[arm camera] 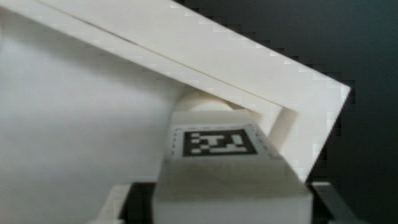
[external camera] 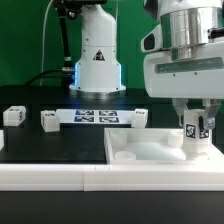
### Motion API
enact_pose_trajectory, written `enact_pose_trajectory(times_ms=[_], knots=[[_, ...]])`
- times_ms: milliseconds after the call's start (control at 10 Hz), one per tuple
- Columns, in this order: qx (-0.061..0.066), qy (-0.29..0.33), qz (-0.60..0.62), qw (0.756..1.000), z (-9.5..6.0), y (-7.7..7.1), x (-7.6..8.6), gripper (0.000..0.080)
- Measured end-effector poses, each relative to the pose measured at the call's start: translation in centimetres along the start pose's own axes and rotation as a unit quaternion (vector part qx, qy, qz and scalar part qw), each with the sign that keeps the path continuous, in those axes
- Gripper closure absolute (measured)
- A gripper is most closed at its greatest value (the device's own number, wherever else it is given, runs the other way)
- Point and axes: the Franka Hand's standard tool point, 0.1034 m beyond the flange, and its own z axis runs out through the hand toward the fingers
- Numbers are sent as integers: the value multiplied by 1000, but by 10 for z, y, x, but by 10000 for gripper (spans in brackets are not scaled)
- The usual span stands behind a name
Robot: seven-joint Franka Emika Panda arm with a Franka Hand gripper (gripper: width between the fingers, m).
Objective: Assemble one leg
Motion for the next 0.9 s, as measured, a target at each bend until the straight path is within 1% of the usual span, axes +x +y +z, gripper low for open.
enact_pose_trajectory(times_ms=[100, 200, 300, 400, 500, 600, 700, 800, 900], knots=[[2, -2, 16, 1000, 0, 0, 1, 509], [3, -5, 42, 999, 0, 0, -1, 508], [2, -5, 41, 999, 0, 0, -2, 409], [2, -5, 35, 999, 0, 0, -2, 272], [2, -6, 21, 1000, 1, 0, -4, 186], [2, -6, 1, 1000, 1, 0, -5, 186], [3, -5, -61, 998, 0, 0, -2, 157], [3, -4, -105, 994, 0, 1, 0, 157], [2, -4, -170, 985, 0, 1, 1, 151]])
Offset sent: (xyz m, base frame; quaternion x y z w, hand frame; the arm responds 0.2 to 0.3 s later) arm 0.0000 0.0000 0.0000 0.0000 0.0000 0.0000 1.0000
